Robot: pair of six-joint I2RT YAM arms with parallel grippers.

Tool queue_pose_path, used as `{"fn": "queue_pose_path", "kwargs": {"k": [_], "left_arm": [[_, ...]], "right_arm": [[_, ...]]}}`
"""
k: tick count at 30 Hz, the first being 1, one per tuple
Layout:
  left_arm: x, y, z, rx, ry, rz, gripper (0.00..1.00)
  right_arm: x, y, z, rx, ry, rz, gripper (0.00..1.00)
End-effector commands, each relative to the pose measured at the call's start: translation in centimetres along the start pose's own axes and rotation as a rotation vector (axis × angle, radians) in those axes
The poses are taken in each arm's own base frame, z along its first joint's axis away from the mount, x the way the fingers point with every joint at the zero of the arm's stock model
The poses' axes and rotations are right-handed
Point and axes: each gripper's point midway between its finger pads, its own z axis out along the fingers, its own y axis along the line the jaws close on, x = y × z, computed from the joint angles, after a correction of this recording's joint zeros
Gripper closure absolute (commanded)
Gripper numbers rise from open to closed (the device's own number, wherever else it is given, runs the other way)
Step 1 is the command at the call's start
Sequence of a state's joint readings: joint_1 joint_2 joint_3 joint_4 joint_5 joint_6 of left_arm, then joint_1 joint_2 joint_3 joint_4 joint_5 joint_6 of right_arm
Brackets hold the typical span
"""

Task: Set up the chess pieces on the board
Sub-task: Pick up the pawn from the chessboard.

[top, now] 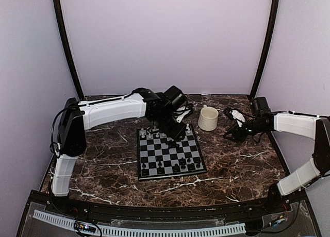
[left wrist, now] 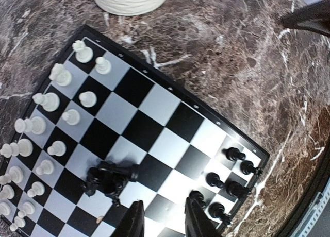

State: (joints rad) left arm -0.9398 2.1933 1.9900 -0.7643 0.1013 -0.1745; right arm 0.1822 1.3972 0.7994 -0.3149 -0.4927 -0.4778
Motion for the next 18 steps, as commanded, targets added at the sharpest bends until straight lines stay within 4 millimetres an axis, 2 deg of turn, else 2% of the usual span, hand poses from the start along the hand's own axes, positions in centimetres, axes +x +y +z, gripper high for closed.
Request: {"fn": "queue_pose_path", "kwargs": {"k": [1,9,18], "left_arm": [[0.1,2.4,-0.5,-0.065,-0.018,-0.065,0.72],[1.1,4.1,1.7,-0.097,0.021,-0.103,0.74],[1.6,4.7,3.6,-0.104,0.039,-0.090,0.75]], "right_arm": [[0.1,-0.2,-0.1,0.012,-0.004,-0.010,0.56],[0.2,-0.2,0.0,0.012,-0.001,-0.008,0.56],[0.2,-0.3,0.0,0.012,0.002,-0.007,0.56]]}}
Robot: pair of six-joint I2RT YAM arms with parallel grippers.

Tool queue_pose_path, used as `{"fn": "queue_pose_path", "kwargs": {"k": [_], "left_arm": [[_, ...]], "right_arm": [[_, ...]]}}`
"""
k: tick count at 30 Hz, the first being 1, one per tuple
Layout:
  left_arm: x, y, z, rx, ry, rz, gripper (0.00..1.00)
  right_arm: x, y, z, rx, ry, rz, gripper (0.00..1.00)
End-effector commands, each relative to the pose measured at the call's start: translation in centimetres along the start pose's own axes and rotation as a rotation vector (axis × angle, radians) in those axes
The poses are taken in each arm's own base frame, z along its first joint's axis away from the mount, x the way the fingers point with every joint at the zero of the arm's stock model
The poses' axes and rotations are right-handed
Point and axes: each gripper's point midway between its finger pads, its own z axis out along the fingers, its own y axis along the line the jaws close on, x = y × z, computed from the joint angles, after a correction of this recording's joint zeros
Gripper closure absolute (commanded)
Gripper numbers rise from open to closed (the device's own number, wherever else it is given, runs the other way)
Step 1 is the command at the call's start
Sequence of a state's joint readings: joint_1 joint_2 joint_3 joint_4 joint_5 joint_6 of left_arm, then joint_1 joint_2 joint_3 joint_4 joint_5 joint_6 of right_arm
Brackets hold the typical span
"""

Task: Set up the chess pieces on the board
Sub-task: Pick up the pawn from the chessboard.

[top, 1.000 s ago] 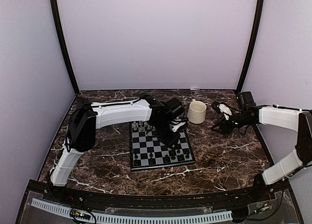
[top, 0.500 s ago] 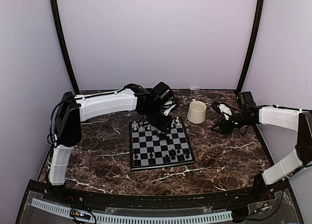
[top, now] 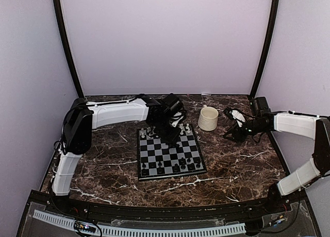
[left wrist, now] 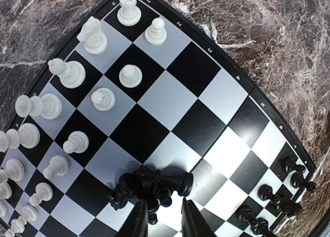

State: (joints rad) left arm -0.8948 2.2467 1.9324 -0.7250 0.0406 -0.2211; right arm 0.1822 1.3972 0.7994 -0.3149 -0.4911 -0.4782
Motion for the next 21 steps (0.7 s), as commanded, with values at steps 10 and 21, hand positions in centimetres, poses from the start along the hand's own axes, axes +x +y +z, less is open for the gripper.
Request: {"fn": "queue_pose_path", "kwargs": {"k": [10,21], "left_arm": [[-0.7,0.9,1.2,-0.012,-0.010,0.001,0.80],[-0.1,0.8,1.9,-0.004,0.022,-0.001,0.81]], "right_arm": [[0.3,-0.2,0.1,0.008,0.005,-0.005,0.56],[0.3,-0.2,0.1,0.007,0.003,-0.007,0.56]]}}
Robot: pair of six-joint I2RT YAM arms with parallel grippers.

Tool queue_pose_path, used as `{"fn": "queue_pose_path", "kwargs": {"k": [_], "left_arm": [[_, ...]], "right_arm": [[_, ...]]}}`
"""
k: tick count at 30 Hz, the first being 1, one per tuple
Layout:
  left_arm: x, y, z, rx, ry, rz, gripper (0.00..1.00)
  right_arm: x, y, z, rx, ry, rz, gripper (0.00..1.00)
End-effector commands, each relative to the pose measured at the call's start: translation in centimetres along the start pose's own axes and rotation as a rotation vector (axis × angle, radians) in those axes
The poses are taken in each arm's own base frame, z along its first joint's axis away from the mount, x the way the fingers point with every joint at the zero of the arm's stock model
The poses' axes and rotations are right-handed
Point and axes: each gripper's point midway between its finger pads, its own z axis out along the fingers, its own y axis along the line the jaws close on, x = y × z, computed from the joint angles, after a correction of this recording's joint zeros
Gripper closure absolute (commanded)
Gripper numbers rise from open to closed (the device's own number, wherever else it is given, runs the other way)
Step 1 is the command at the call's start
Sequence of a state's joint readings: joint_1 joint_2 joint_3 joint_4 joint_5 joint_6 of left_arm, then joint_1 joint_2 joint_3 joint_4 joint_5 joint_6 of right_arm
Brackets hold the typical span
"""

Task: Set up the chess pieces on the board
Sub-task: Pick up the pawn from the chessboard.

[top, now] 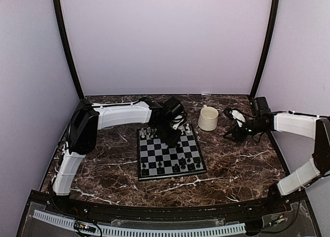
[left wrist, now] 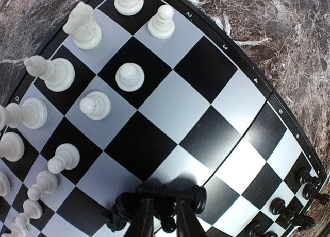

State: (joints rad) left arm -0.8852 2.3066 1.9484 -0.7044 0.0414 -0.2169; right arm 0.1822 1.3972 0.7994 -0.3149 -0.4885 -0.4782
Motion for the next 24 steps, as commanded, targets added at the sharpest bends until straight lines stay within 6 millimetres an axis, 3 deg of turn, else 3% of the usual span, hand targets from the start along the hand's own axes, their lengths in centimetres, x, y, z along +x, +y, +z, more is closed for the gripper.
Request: {"fn": "queue_pose_path", "kwargs": {"k": [1,8,15,19,24], "left_arm": [[-0.3,0.1,-0.5,0.003,0.004,0.004,0.81],[-0.4,0.0,-1.1,0.006,0.012,0.001,0.87],[-1.4,-1.0,-3.9,0.030,-0.028,0.010,0.90],[-1.2,-3.0,-5.7,0.078,-0.041,0.056,0.90],[0.6,-5.8,-6.1,0.180,0.006,0.125,0.90]], "right_arm": [[0.3,-0.2,0.1,0.005,0.003,-0.006,0.56],[0.3,-0.2,0.1,0.006,0.002,-0.005,0.56],[0.3,-0.2,0.1,0.005,0.002,-0.006,0.56],[0.2,-0.2,0.1,0.005,0.001,-0.005,0.56],[0.2,-0.2,0.1,0.004,0.002,-0.005,0.56]]}}
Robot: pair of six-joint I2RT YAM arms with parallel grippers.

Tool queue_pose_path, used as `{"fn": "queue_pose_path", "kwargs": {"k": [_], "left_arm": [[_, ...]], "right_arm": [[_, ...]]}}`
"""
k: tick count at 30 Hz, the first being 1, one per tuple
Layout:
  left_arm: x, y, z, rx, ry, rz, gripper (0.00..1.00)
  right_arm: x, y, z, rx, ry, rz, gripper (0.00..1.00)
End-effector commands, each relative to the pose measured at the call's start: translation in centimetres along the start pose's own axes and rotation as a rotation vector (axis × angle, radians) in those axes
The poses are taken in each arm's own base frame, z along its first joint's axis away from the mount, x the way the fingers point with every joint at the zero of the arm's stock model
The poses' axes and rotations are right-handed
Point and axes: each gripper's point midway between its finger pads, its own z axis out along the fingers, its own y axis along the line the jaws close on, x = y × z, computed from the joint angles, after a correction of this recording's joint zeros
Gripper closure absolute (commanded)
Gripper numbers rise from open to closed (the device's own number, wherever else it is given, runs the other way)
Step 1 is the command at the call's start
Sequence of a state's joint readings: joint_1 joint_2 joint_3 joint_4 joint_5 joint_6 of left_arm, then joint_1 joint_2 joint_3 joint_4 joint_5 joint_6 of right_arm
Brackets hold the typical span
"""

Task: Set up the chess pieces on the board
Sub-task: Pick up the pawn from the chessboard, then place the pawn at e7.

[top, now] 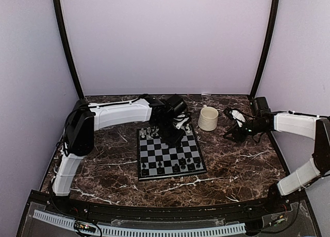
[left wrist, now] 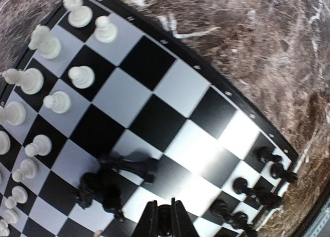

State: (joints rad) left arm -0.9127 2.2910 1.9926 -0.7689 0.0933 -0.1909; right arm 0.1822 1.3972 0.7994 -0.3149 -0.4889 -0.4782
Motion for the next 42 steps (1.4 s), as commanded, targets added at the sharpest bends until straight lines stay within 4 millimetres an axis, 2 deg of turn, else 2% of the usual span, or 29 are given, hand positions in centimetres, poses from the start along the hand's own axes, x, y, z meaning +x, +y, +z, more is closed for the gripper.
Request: {"fn": "queue_pose_path", "kwargs": {"k": [1,9,13,42], "left_arm": [[0.8,-4.0,-4.2,0.126,0.001,0.082,0.90],[4.0,-4.8,-3.6,0.143,0.103,0.100,0.91],[5.0,-5.2,-3.3,0.150,0.131,0.106,0.91],[5.7,-5.3,-1.1,0.165,0.141,0.094,0.87]], "right_arm": [[0.2,-0.2,0.1,0.004,0.002,-0.005,0.56],[0.2,-0.1,0.1,0.001,0.002,-0.005,0.56],[0.2,-0.1,0.1,0.002,0.001,-0.004,0.56],[0.3,-0.1,0.1,0.004,0.003,-0.004,0.56]]}}
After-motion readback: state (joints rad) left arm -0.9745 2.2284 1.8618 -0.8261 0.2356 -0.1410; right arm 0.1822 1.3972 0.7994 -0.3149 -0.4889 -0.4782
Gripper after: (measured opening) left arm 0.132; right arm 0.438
